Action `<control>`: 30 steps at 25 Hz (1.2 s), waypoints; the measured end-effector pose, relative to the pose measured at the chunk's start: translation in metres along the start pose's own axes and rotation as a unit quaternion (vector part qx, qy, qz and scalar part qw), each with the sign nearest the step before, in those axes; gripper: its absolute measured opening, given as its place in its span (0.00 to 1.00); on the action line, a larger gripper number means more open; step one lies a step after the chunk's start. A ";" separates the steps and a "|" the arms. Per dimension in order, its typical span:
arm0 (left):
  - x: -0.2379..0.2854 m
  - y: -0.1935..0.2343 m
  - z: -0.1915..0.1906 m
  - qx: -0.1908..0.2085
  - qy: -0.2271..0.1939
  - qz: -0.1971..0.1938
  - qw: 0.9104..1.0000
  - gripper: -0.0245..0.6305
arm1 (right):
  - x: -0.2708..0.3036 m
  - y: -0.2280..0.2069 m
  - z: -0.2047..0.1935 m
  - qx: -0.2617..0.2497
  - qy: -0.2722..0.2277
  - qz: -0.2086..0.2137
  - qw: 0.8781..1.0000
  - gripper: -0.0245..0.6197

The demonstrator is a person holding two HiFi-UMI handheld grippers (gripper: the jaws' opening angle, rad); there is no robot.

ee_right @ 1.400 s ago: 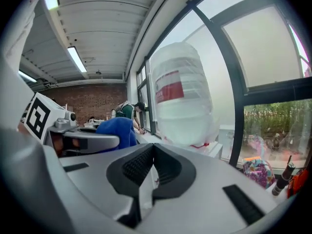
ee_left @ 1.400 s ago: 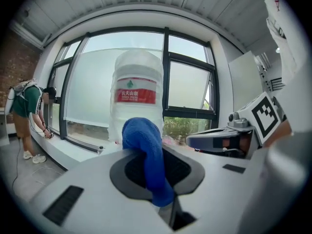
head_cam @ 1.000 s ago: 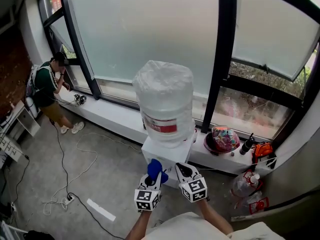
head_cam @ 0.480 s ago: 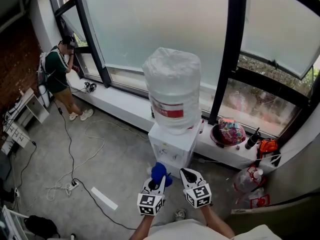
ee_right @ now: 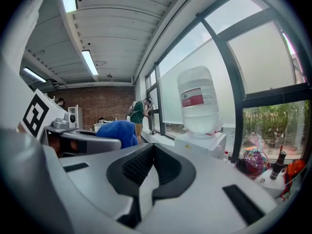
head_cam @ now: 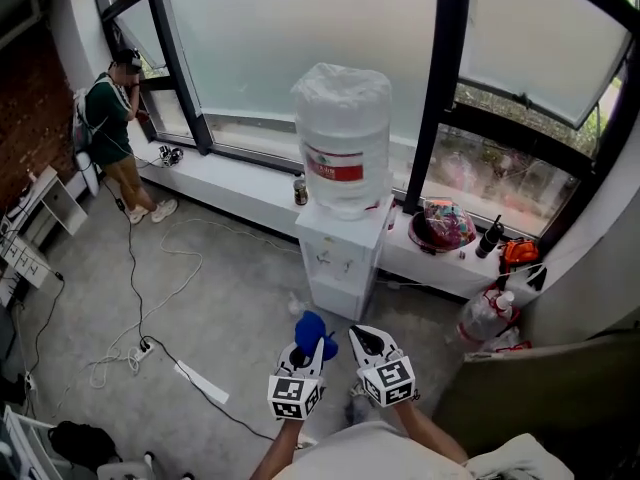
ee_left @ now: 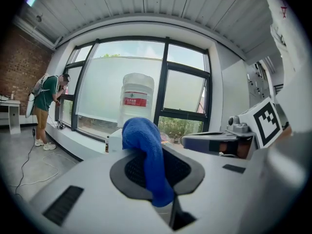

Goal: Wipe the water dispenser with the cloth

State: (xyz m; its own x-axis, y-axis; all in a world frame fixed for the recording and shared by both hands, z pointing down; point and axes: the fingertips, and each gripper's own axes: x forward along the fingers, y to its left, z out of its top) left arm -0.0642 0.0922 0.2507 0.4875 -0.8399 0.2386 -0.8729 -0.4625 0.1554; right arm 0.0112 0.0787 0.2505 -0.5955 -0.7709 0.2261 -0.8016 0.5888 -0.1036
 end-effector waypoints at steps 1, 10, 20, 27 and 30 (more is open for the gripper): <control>-0.011 -0.005 -0.004 0.000 0.001 -0.002 1.000 0.12 | -0.008 0.011 -0.002 0.001 -0.001 -0.002 1.000 0.06; -0.093 -0.046 -0.039 -0.007 0.006 -0.010 1.000 0.12 | -0.079 0.069 -0.032 0.009 0.003 -0.020 1.000 0.06; -0.123 -0.061 -0.046 -0.008 -0.005 -0.010 1.000 0.12 | -0.112 0.089 -0.034 -0.008 0.001 -0.025 1.000 0.06; -0.128 -0.062 -0.047 -0.007 -0.011 -0.013 1.000 0.12 | -0.116 0.093 -0.031 -0.014 -0.005 -0.030 0.999 0.06; -0.129 -0.065 -0.049 -0.009 -0.009 -0.015 1.000 0.12 | -0.117 0.094 -0.033 -0.011 -0.002 -0.030 0.999 0.06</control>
State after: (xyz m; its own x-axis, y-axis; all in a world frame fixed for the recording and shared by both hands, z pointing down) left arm -0.0693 0.2448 0.2567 0.5129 -0.8305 0.2172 -0.8573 -0.4827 0.1787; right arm 0.0070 0.2328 0.2467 -0.5460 -0.8061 0.2282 -0.8350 0.5459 -0.0692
